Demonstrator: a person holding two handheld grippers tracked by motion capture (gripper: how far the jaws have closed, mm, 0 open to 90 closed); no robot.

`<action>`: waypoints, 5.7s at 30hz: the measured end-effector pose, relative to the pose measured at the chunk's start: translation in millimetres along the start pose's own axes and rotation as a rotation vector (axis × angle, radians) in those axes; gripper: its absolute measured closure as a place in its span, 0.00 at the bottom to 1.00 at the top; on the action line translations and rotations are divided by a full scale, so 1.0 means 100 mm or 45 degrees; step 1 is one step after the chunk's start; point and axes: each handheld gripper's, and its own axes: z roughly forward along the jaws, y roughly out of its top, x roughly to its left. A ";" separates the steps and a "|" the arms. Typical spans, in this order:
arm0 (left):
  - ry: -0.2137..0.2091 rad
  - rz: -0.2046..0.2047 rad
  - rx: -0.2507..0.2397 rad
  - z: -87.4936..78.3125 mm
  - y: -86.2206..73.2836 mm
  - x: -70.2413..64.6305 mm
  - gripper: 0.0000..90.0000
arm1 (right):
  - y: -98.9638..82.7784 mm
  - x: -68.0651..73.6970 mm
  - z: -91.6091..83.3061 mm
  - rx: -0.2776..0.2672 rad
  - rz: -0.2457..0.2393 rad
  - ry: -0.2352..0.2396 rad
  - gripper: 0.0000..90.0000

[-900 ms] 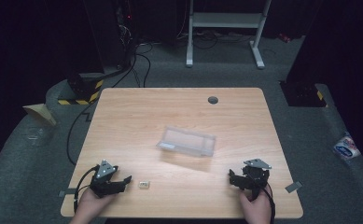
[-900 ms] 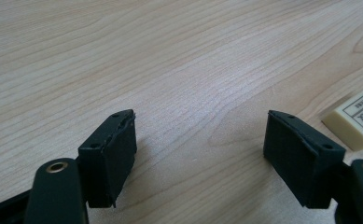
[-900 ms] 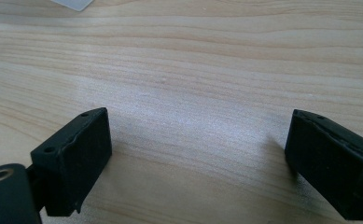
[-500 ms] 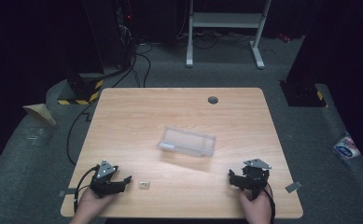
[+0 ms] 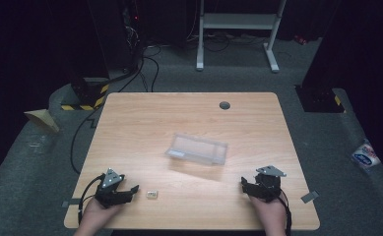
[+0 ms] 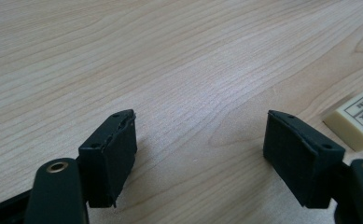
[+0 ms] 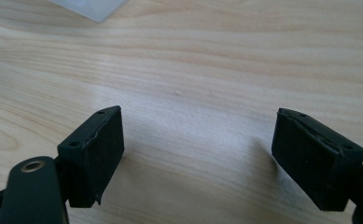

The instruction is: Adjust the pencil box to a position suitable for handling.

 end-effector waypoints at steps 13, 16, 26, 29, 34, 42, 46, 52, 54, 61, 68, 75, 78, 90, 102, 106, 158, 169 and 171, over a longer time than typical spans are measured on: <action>-0.016 -0.005 -0.004 0.00 0.00 0.02 0.28 | 0.18 0.13 0.01 -0.062 -0.018 0.057 0.33; -0.020 -0.012 -0.004 0.00 0.00 0.01 0.28 | 0.22 0.15 0.02 -0.059 -0.012 0.057 0.34; -0.021 0.022 0.005 0.00 0.01 0.01 0.28 | 0.42 0.20 0.12 -0.072 -0.054 0.074 0.40; -0.019 0.025 -0.001 0.01 0.01 0.01 0.28 | 0.48 0.20 0.16 -0.077 -0.049 0.081 0.41; -0.021 0.026 -0.001 0.01 0.01 0.01 0.28 | 0.57 0.23 0.22 -0.083 -0.043 0.094 0.42; -0.021 0.026 -0.001 0.01 0.01 0.01 0.28 | 0.77 0.25 0.36 -0.111 -0.039 0.123 0.56; -0.025 0.024 -0.002 0.01 0.01 0.02 0.28 | 0.85 0.29 0.48 -0.101 -0.050 0.138 0.64; -0.030 0.021 -0.004 0.01 0.01 0.02 0.28 | 0.88 0.33 0.63 -0.066 -0.055 0.130 0.76; -0.029 0.021 -0.003 0.01 0.01 0.02 0.28 | 0.85 0.32 0.68 -0.043 -0.032 0.142 0.79; -0.030 0.020 -0.004 0.01 0.01 0.02 0.28 | 0.79 0.36 0.67 -0.043 -0.030 0.144 0.82; -0.030 0.021 -0.005 0.01 0.01 0.02 0.28 | 0.73 0.39 0.62 -0.044 -0.019 0.164 0.82; -0.032 0.022 -0.005 0.01 0.01 0.02 0.28 | 0.55 0.50 0.47 -0.085 0.013 0.168 0.78; -0.032 0.023 -0.005 0.01 0.01 0.02 0.28 | 0.51 0.54 0.42 -0.093 0.010 0.174 0.77; -0.032 0.023 -0.005 0.01 0.01 0.02 0.28 | 0.48 0.53 0.24 -0.144 -0.040 0.143 0.74; -0.033 0.022 -0.005 0.01 0.01 0.02 0.28 | 0.57 0.40 0.43 -0.063 -0.049 0.129 0.78; -0.032 0.022 -0.004 0.01 0.01 0.02 0.28 | 0.57 0.41 0.45 -0.052 -0.055 0.130 0.80; -0.039 0.012 -0.005 0.00 0.01 0.02 0.28 | 0.69 0.68 0.57 -0.124 -0.089 0.182 0.84; -0.035 0.021 -0.005 0.00 0.01 0.02 0.28 | 0.59 0.80 0.48 -0.126 -0.107 0.248 0.82; -0.034 0.022 -0.005 0.00 0.01 0.02 0.28 | 0.56 0.84 0.45 -0.132 -0.098 0.267 0.82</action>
